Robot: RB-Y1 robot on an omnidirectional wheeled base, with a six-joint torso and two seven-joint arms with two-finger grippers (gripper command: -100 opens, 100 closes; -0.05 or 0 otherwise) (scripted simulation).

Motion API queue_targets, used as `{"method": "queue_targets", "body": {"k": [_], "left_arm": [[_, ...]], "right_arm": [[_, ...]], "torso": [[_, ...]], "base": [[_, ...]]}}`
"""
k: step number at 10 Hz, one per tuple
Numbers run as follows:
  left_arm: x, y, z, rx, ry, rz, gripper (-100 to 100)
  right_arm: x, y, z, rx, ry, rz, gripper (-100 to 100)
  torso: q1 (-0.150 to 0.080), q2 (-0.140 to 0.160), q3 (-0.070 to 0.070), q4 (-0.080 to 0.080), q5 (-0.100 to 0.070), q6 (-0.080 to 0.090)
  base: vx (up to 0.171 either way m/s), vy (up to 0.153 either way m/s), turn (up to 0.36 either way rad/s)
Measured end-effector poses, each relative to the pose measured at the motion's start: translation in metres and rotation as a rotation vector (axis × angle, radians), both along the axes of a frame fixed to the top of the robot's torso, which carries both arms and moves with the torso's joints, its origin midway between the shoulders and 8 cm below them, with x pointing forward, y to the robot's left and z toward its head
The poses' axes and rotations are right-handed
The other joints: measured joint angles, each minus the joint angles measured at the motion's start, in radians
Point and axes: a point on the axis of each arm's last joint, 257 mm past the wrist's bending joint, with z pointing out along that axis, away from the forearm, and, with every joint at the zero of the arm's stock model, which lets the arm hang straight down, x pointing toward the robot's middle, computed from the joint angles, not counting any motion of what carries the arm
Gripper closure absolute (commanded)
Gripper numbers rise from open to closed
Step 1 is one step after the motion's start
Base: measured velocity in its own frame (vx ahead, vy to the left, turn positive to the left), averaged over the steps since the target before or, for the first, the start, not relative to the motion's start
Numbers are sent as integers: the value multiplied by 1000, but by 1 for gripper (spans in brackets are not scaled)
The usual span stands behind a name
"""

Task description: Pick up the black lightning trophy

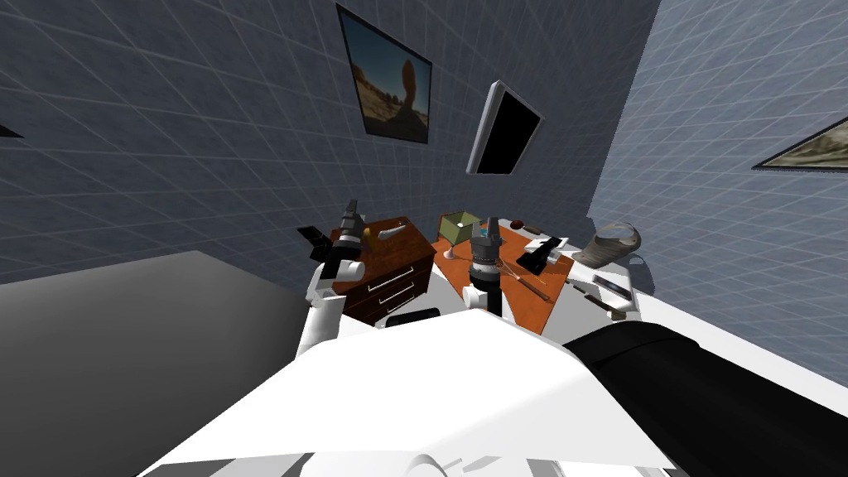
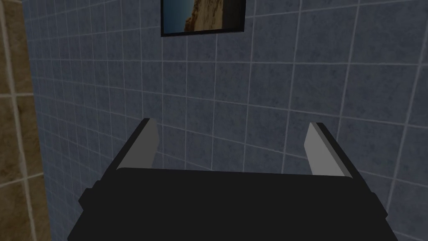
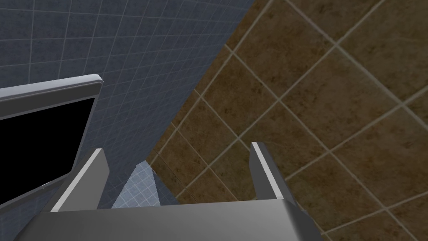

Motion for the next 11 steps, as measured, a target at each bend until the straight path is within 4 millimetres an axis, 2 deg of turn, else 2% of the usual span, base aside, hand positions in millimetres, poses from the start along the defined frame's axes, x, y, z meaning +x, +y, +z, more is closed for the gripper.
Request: {"method": "queue_targets", "body": {"k": [5, 11], "left_arm": [[42, -19, 5, 19, 68, -19, -100], [100, -44, -6, 70, 203, -31, -100]], "right_arm": [[0, 0, 0, 0, 0, 0, 0], [0, 0, 0, 0, 0, 0, 0]], "torso": [[1, 2, 1, 1, 0, 0], [4, 4, 2, 1, 1, -1]], "base": [[-36, -1, -64], [-66, 34, -51]]}}
